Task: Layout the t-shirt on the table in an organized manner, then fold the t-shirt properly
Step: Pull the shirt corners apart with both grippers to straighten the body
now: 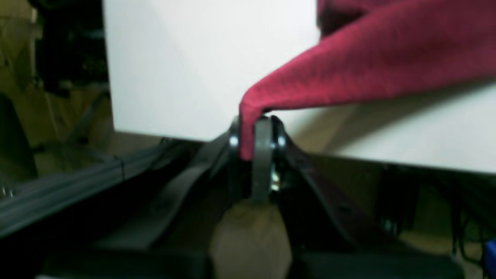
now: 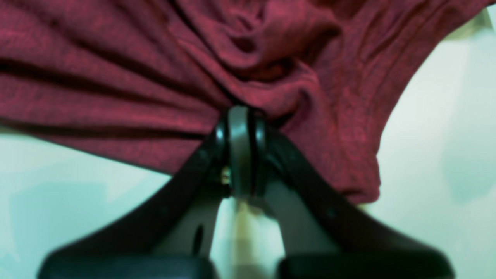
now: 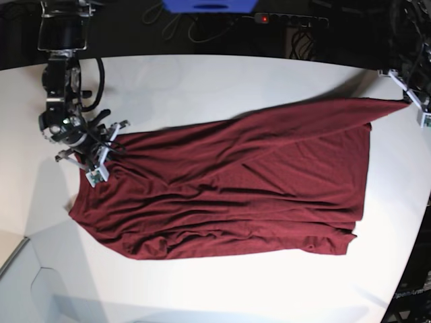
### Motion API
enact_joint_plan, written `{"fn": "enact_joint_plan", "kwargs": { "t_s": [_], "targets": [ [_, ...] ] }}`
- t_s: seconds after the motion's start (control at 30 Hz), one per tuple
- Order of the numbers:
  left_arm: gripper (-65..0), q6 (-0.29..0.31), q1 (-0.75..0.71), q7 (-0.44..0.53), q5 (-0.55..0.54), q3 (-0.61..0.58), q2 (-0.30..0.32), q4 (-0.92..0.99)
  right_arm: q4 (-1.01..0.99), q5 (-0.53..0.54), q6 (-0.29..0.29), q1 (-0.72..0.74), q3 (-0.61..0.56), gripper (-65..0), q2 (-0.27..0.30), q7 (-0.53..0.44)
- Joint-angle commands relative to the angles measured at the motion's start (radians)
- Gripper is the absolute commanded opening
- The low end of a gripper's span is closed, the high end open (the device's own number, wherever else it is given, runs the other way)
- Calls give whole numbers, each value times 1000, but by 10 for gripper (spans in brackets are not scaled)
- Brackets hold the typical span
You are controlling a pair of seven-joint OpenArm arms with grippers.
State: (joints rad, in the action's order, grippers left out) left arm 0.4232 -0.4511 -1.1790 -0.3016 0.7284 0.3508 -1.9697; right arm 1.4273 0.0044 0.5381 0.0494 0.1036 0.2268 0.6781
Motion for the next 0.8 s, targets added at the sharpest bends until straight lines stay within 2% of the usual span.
{"fn": "enact_joint_plan", "kwargs": {
  "t_s": [0.0,0.13,0.23,0.47,0.67,0.73,0.77],
  "targets": [
    [-649,12,-4,-3,3,4,15,-12,14,4,0,16,3,-642,13,-30],
    [-649,45,-10,-23,3,-46,12,-10,14,4,0,16,3,-642,12,-36],
    [-649,47,-38,-11,5,-72,15,7,14,4,0,14,3,-642,9,-36],
    [-645,42,22,-12,6,-76,18,115,14,4,0,13,3,-642,7,-36],
    [-644,44,107,-22,123,-79,8,209,14,4,0,13,3,-642,7,-36],
    [-619,49,119,-23,143,-79,8,231,13,4,0,13,3,-642,7,-36],
    [-585,47,119,-26,149,-79,9,235,13,4,0,13,3,-642,7,-36]
  ]
}}
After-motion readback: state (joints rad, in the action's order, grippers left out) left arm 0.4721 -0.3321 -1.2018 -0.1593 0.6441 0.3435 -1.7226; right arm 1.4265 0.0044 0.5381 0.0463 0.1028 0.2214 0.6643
